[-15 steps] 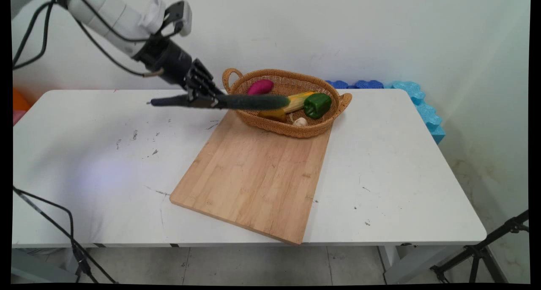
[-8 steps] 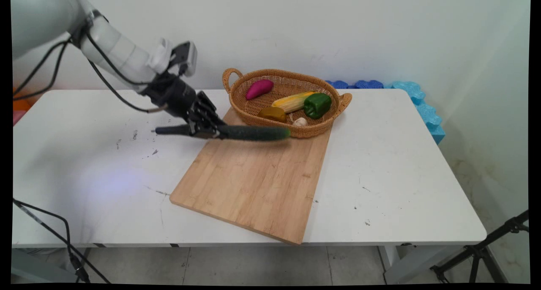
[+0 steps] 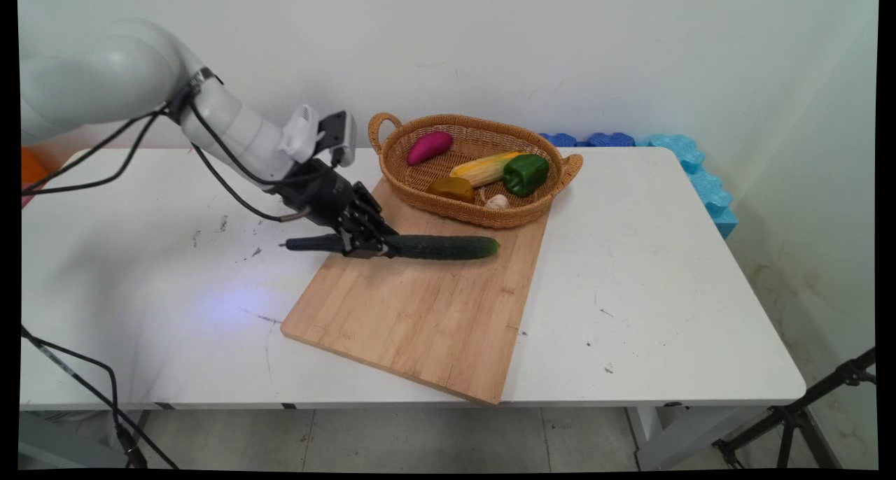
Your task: Place the picked object on the cutting board
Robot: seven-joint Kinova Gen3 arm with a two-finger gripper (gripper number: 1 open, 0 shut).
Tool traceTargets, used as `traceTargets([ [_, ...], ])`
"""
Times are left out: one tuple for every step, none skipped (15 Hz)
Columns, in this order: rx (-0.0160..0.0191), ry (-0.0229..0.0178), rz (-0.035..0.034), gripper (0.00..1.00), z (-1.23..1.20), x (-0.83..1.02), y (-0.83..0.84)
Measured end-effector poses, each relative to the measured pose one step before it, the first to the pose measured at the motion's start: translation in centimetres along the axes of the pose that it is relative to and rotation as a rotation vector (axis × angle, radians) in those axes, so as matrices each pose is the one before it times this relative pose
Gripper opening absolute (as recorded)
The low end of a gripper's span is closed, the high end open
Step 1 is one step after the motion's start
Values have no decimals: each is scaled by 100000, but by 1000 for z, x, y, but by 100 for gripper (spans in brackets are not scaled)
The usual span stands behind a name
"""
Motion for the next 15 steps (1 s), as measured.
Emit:
traceTargets([
  [5, 53, -207, 0, 533, 37, 76],
  [34, 42, -191, 0, 575, 49, 79],
  [127, -26, -202, 0, 516, 15, 52],
  [100, 20, -132, 0, 416, 24, 32],
  [80, 28, -94, 0, 467, 40, 22],
  [214, 7, -141, 0, 397, 11, -7],
  [223, -17, -106, 0, 320, 15, -33],
  [281, 9, -112, 0, 334, 23, -50],
  [283, 66, -119, 0, 289, 30, -54],
  [189, 83, -31, 100, 216, 43, -33],
  [208, 147, 42, 100, 208, 52, -21],
  [57, 166, 268, 100, 164, 100, 30],
  [50, 243, 308, 100, 65, 129, 39],
  [48, 279, 345, 100, 48, 143, 51],
  [145, 376, 396, 100, -62, 210, 36],
])
